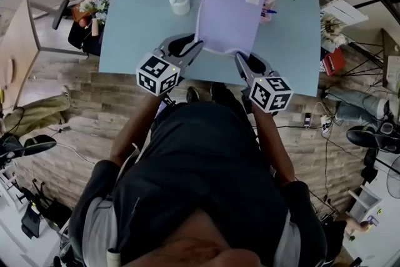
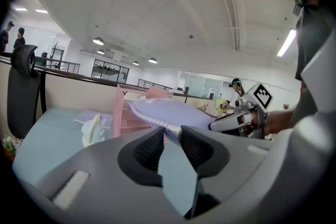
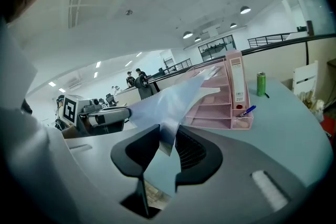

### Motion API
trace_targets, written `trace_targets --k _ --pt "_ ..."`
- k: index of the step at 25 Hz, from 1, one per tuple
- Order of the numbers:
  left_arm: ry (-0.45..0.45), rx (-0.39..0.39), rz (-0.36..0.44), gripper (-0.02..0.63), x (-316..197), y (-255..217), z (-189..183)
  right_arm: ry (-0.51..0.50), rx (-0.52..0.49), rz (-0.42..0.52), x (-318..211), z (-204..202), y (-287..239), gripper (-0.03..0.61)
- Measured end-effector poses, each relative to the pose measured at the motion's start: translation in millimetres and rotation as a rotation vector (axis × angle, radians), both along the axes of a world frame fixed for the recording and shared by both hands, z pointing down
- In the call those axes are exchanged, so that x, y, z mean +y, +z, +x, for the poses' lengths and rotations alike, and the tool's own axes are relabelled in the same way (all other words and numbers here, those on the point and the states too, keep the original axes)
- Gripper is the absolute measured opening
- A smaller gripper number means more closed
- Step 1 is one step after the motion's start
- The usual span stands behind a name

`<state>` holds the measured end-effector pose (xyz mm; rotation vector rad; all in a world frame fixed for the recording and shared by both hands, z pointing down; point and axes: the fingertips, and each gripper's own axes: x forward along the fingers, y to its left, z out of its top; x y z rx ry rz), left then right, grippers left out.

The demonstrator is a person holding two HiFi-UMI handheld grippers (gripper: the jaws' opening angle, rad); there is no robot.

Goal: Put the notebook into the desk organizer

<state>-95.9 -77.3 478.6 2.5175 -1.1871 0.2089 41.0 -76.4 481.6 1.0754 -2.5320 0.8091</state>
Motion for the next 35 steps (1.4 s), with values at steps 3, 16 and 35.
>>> trace_targets --k 3,16,35 --pt "0.006 0.001 -0.003 0.163 9.4 0.7 1.8 -0.003 0.0 -0.007 9.3 1.5 1.4 0.094" --pt "0.005 0.01 -0.056 0.163 35.6 25.1 4.1 -0.02 0.022 -0.054 36.3 3.3 24.2 0.095" --pt "-0.007 0.015 -0.162 0.163 35.7 72.9 11.5 -0.029 0.078 -0.123 36.2 10.3 66.9 0.097"
